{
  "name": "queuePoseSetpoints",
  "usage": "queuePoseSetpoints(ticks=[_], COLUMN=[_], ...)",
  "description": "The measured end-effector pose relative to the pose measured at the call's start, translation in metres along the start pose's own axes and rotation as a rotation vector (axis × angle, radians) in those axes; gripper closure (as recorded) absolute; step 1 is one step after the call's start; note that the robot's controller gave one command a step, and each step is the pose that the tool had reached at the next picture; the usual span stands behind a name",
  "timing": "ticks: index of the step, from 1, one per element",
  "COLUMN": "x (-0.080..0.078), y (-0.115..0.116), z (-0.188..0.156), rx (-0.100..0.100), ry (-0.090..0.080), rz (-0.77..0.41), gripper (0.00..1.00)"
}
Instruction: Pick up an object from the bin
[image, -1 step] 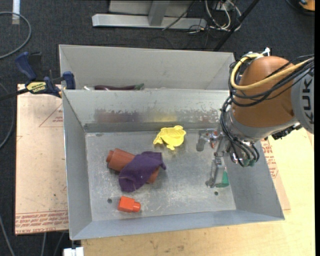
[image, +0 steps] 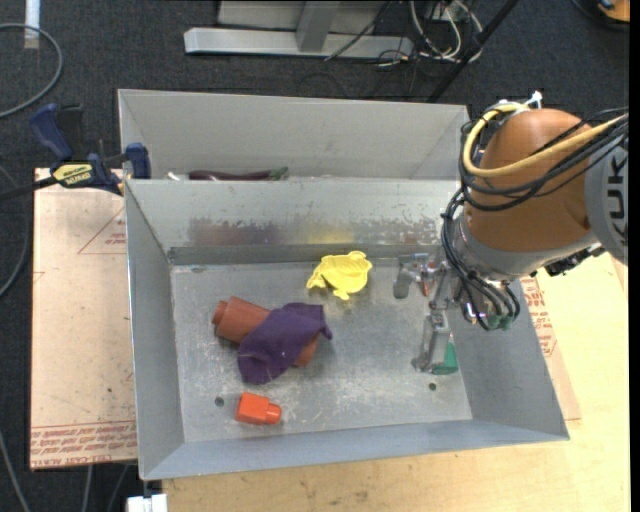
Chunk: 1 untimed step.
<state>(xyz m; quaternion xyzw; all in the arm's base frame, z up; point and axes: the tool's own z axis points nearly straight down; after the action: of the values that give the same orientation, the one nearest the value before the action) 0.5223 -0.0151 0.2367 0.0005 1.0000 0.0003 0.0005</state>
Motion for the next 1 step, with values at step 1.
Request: queuePoseSetpoints(ticks=[1], x=[-0.0339], y=[0.0126], z=[0.037], rx=[0.001], ry=[-0.009], rz=[-0.031], gripper=[0.0])
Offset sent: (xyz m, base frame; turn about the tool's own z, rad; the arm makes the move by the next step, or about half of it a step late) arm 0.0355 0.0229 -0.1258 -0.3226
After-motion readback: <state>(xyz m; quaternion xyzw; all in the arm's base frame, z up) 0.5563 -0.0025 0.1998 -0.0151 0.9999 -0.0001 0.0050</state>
